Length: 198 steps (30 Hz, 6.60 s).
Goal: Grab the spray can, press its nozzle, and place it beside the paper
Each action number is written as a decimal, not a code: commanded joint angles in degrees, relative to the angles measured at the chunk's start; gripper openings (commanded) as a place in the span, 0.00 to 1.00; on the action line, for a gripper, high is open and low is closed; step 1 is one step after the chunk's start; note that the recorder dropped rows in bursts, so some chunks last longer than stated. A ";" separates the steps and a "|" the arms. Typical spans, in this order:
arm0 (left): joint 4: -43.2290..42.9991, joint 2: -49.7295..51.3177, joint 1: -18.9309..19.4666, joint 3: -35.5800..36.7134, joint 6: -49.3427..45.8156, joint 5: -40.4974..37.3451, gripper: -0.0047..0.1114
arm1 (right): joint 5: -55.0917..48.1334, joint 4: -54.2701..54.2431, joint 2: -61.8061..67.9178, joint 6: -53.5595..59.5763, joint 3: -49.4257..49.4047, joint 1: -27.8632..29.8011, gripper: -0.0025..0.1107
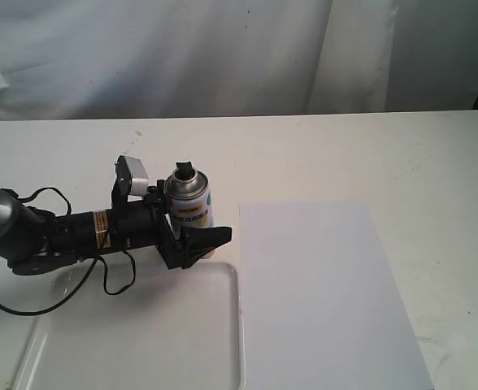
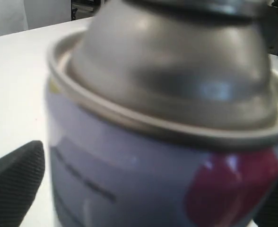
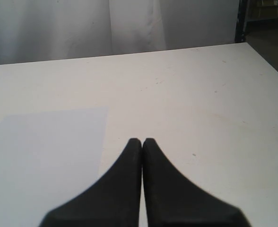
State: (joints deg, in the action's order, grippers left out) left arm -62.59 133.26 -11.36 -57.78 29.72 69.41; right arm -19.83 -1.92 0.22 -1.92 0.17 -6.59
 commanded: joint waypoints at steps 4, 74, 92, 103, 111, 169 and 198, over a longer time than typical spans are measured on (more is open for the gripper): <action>2.21 0.13 -0.20 -0.58 0.23 0.55 0.85 | 0.09 0.49 -0.22 -0.24 -0.17 0.34 0.02; -37.35 -33.62 -27.53 -0.37 48.50 -52.70 0.04 | 0.82 0.96 -0.22 -0.23 -0.17 0.34 0.02; -37.35 -31.20 -27.53 -0.37 40.69 -82.39 0.04 | 25.61 -5.10 -0.22 -1.03 -0.17 0.34 0.02; -29.86 -30.94 -27.53 -0.37 17.03 -87.80 0.04 | 28.87 -5.10 -0.22 -1.03 -0.17 0.34 0.02; -19.76 -30.94 -29.24 -0.49 4.17 -90.35 0.04 | 22.71 -5.19 -0.17 -5.48 -0.13 0.21 0.02; -11.50 -23.16 -46.36 -6.52 2.51 -106.80 0.04 | -41.73 -76.66 104.75 59.00 50.54 3.75 0.02; -8.36 -15.81 -47.53 -13.19 2.17 -111.36 0.04 | -40.34 -76.52 106.37 60.89 50.64 3.21 0.02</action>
State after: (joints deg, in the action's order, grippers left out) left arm -70.93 118.11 -58.64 -70.30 29.90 -42.35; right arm -60.07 -78.58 106.51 57.74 50.43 -3.23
